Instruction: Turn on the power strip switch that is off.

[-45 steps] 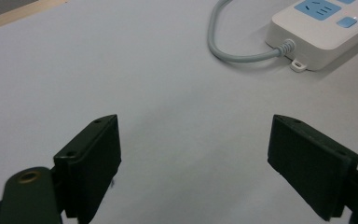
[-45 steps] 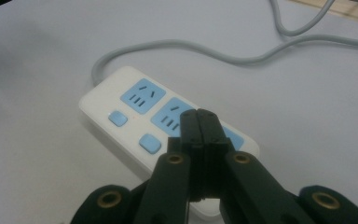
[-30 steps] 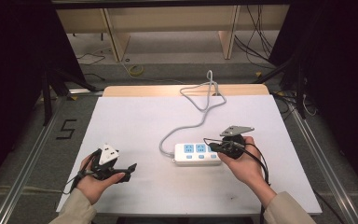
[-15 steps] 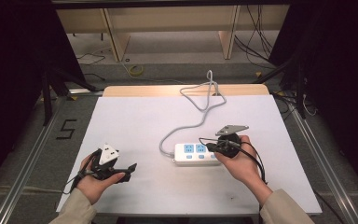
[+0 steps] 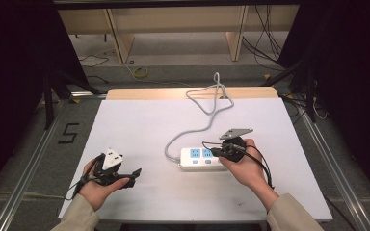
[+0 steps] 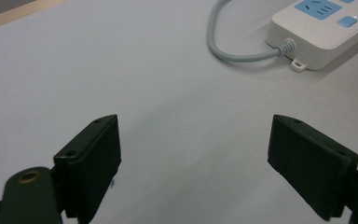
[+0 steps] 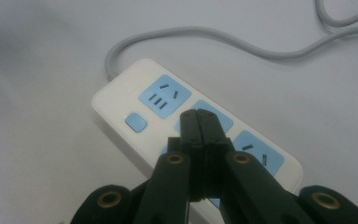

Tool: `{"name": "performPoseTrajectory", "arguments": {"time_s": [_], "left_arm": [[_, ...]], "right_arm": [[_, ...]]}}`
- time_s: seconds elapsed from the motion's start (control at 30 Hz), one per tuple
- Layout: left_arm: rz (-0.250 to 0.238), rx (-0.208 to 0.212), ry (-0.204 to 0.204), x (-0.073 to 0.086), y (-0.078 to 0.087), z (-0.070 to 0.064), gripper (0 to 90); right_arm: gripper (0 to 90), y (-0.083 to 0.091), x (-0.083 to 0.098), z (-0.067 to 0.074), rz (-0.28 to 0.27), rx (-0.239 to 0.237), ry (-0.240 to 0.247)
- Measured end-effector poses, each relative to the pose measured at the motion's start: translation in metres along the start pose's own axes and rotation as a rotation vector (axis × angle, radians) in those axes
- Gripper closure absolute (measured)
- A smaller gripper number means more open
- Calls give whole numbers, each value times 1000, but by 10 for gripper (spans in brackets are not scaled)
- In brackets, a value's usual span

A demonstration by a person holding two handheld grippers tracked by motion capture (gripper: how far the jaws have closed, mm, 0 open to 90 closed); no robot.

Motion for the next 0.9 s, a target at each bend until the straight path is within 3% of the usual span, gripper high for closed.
{"name": "performPoseTrajectory", "arguments": {"time_s": [0.9], "left_arm": [[5,8,-6,1,0,-1,170]], "right_arm": [[900,-15,0,6,59,-16,36]]}}
Point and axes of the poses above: each handheld gripper's, and its own axes: y roughly backward along the jaws, x roughly out of its underside, z roughly to its left, the point moved 8 cm from there along -y, roughly forward along the jaws, and after that the axes turned 1 degree about -x, right-handed, at the moved point
